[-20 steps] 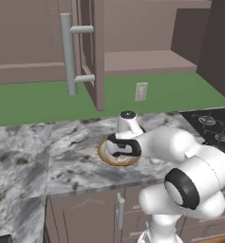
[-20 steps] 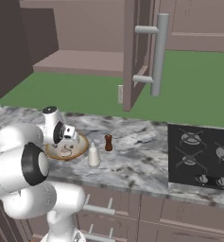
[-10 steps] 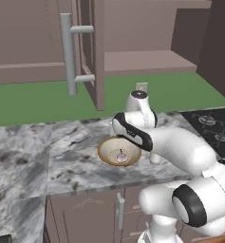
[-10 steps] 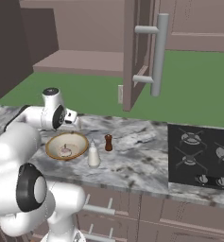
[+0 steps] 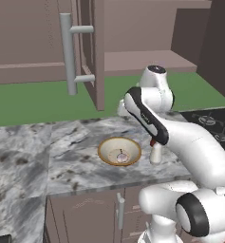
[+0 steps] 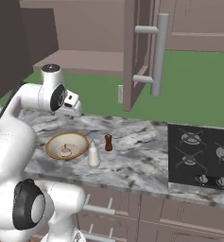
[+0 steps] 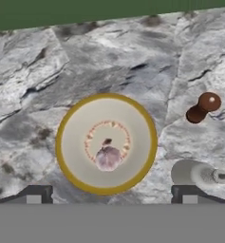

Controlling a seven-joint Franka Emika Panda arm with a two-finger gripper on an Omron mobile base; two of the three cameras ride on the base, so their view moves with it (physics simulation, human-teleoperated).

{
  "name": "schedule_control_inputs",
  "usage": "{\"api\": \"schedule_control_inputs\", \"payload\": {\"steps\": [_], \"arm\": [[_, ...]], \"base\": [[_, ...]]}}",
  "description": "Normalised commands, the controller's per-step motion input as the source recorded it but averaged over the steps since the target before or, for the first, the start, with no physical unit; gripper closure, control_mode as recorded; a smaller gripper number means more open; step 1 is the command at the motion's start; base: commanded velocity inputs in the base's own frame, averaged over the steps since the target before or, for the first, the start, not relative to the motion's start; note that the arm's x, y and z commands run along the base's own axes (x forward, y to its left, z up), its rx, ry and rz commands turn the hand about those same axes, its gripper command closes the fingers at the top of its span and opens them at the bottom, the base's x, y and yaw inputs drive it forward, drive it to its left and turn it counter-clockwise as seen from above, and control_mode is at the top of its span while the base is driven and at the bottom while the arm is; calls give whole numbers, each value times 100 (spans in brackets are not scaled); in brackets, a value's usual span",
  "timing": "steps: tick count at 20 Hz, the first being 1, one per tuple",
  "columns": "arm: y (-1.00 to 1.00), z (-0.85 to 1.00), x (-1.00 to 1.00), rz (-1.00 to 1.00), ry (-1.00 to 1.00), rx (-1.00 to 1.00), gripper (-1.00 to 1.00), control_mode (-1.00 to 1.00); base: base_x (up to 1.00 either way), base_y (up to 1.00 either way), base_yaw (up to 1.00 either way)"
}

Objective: Retrieve the bottle and the shaker from the cabinet and place them next to the mixing bowl on the counter. Then add garlic from the fridge to the mixing bowl.

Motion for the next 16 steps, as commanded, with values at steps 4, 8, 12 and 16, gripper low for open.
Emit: {"api": "schedule_control_inputs", "payload": {"steps": [4,8,12,16], "arm": [[-2,84,-70,-6,-10,2,-100,-100],[-1,67,-91,-7,-17,2,-100,-100],[-7,48,-100,-7,-21,2,-100,-100],[-25,37,-100,-10,-23,3,-100,-100]], "base": [[0,0,0],[0,0,0],[0,0,0],[0,0,0]]}}
